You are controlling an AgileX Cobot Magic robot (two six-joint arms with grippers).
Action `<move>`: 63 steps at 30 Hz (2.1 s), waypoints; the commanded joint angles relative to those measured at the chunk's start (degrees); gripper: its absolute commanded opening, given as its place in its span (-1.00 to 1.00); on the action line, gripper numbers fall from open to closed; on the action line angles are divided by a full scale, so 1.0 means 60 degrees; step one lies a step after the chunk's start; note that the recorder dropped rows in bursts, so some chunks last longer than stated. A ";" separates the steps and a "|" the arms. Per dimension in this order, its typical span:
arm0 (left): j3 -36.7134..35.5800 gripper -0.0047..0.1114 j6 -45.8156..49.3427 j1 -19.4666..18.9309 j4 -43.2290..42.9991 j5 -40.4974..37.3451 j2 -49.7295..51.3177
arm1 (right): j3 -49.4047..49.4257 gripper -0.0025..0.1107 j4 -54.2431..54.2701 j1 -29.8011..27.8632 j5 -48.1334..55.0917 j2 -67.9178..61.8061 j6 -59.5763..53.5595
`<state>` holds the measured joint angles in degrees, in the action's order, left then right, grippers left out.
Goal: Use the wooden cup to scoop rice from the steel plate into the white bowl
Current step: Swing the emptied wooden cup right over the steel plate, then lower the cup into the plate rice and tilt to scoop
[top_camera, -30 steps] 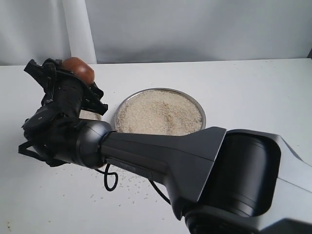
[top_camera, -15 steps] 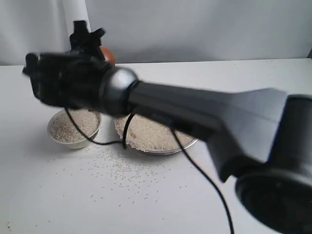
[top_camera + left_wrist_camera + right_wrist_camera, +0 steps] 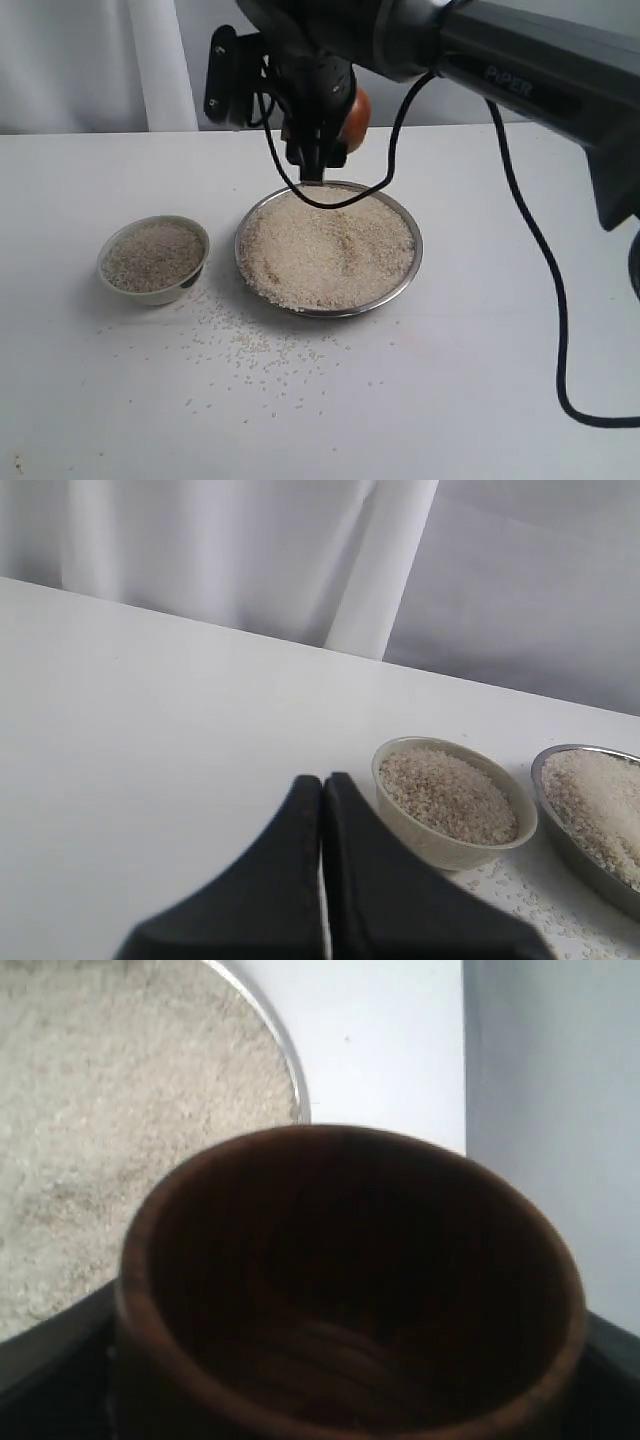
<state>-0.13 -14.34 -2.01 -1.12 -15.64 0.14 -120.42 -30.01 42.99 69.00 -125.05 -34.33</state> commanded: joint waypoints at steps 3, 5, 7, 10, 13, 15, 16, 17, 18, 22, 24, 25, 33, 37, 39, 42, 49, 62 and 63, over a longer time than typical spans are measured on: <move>0.0022 -0.92 -0.0037 0.0045 0.0015 0.0059 -0.0024 | -0.0046 -0.96 -0.0008 -0.0422 0.0161 -0.0356 -0.1843; 0.0022 -0.92 -0.0037 0.0045 0.0015 0.0059 -0.0024 | -0.0046 -0.96 -0.0597 -0.0422 0.0161 -0.0573 -0.2386; 0.0022 -0.92 -0.0037 0.0045 0.0015 0.0059 -0.0024 | -0.0046 -0.96 -0.1367 -0.0405 0.0161 -0.0895 -0.2966; 0.0022 -0.92 -0.0037 0.0045 0.0015 0.0059 -0.0024 | -0.0046 -0.96 -0.2152 -0.0405 0.0161 -0.1320 -0.3305; 0.0022 -0.92 -0.0037 0.0045 0.0015 0.0059 -0.0024 | -0.0046 -0.96 -0.2469 -0.0528 0.0161 -0.1667 -0.3656; 0.0022 -0.92 -0.0037 0.0045 0.0015 0.0059 -0.0024 | -0.0046 -0.96 -0.2695 -0.0614 0.0161 -0.1837 -0.3743; 0.0022 -0.92 -0.0037 0.0045 0.0015 0.0059 -0.0024 | -0.0046 -0.96 -0.2718 -0.0688 0.0161 -0.1865 -0.3828; 0.0022 -0.92 -0.0037 0.0045 0.0015 0.0059 -0.0024 | 0.0012 -0.96 -0.2749 -0.0712 0.0161 -0.1892 -0.3960; 0.0022 -0.92 -0.0037 0.0045 0.0015 0.0059 -0.0024 | 0.0165 -0.96 -0.2807 -0.0737 0.0161 -0.1892 -0.4031; 0.0022 -0.92 -0.0037 0.0045 0.0015 0.0059 -0.0024 | 0.1348 -0.96 -0.3510 -0.0778 0.0161 -0.1892 -0.4071; 0.0022 -0.92 -0.0037 0.0045 0.0015 0.0059 -0.0024 | 0.1733 -0.96 -0.3959 -0.0752 0.0161 -0.1892 -0.3991; 0.0022 -0.92 -0.0037 0.0045 0.0015 0.0059 -0.0024 | 0.1776 -0.96 -0.4002 -0.0703 0.0161 -0.1892 -0.3991; 0.0022 -0.92 -0.0037 0.0045 0.0015 0.0059 -0.0024 | 0.1776 -0.96 -0.4416 -0.0566 -0.0415 -0.2232 -0.3917; 0.0022 -0.92 -0.0037 0.0045 0.0015 0.0059 -0.0024 | 0.1776 -0.96 -0.5812 -0.0468 -0.0672 -0.2787 -0.2758; 0.0022 -0.92 -0.0037 0.0045 0.0015 0.0059 -0.0024 | 0.1776 -0.96 -0.5827 -0.0393 -0.0795 -0.2912 -0.2756; 0.0022 -0.92 -0.0037 0.0045 0.0015 0.0059 -0.0024 | 0.1776 -0.96 -0.5688 -0.0373 -0.1059 -0.3035 -0.2756; 0.0022 -0.92 -0.0037 0.0045 0.0015 0.0059 -0.0024 | 0.1776 -0.96 -0.5565 -0.0180 -0.1223 -0.3059 -0.2756; 0.0022 -0.92 -0.0037 0.0045 0.0015 0.0059 -0.0024 | 0.1776 -0.96 -0.4192 0.0190 -0.1857 -0.3140 -0.2811; 0.0022 -0.92 -0.0037 0.0045 0.0015 0.0059 -0.0024 | 0.1776 -0.96 -0.3943 0.0190 -0.1857 -0.3140 -0.2811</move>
<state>-0.13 -14.34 -2.01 -1.12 -15.64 0.14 -110.06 -58.06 43.84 59.14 -143.62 -51.17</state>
